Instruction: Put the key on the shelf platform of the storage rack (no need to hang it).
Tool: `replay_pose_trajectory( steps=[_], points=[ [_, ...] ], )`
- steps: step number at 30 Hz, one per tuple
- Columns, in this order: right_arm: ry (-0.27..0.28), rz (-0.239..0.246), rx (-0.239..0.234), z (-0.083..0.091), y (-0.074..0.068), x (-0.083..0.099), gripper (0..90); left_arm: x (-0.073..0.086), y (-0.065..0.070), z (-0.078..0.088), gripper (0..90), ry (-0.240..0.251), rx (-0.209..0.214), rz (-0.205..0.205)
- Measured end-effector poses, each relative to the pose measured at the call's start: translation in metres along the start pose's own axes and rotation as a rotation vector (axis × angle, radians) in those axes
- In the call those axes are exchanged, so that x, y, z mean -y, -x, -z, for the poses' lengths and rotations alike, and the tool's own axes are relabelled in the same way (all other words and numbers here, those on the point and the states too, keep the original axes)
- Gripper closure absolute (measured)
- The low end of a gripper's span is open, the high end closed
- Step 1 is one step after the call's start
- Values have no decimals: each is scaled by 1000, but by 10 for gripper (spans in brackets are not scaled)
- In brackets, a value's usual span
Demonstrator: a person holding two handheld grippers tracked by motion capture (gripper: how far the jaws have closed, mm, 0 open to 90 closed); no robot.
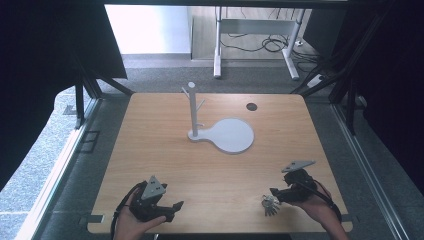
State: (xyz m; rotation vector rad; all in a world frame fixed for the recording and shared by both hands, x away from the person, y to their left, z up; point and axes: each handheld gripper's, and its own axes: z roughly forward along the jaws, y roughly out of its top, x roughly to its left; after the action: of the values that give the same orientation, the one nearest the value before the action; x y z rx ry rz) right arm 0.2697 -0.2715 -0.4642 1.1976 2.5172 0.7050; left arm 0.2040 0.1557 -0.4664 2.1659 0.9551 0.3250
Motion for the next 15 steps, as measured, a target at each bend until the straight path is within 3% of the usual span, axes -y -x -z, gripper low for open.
replay_pose_trajectory(
  steps=[15],
  points=[
    [-59, 36, -4, -12, -20, -5, 265, -1, 1, 1, 229, 8, 0, -2]
  ],
)
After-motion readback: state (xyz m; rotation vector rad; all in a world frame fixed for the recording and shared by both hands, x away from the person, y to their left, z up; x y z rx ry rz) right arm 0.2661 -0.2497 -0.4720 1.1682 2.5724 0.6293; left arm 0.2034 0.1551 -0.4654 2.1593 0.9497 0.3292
